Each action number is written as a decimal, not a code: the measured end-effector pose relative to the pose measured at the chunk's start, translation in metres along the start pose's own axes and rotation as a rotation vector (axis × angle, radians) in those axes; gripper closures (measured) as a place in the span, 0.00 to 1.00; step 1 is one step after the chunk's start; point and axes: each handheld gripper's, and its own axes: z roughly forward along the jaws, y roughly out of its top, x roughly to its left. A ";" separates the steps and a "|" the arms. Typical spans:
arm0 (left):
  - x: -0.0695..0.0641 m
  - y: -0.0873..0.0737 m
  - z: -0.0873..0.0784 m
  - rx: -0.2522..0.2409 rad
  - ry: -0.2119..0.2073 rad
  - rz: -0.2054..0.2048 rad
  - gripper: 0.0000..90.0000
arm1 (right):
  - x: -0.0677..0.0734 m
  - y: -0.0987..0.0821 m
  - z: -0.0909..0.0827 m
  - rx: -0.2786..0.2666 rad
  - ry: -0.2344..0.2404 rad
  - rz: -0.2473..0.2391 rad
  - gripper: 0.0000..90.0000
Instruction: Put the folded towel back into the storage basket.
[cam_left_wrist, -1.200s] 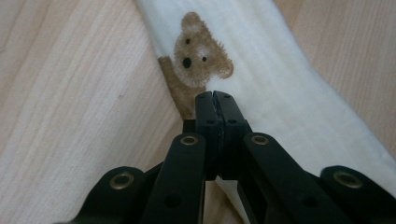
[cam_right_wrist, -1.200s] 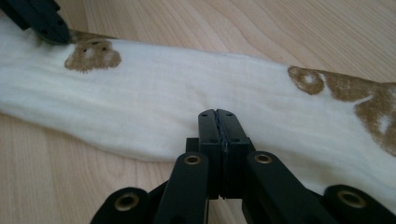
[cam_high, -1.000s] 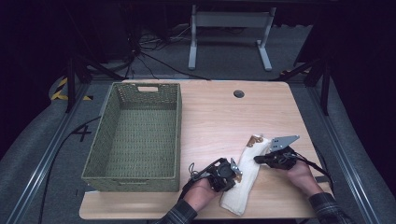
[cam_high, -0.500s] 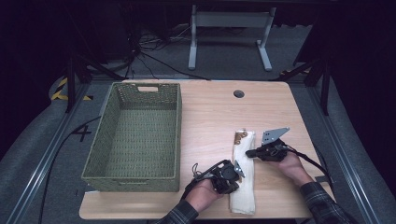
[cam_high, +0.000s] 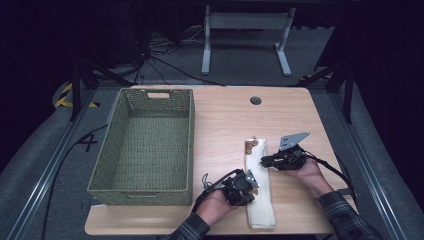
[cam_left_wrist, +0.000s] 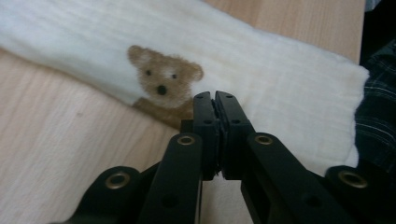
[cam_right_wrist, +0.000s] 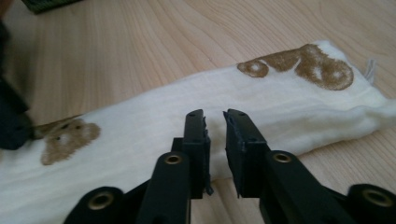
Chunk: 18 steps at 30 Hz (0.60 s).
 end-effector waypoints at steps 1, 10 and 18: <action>0.001 -0.001 -0.002 -0.001 0.010 -0.006 0.94 | 0.002 0.000 -0.003 -0.004 0.006 0.005 0.77; 0.009 -0.007 -0.010 -0.018 0.065 -0.040 0.69 | 0.041 0.000 -0.018 0.006 0.026 -0.073 0.49; 0.015 -0.013 -0.012 -0.038 0.102 -0.064 0.51 | 0.077 -0.004 -0.011 0.040 0.086 -0.126 0.28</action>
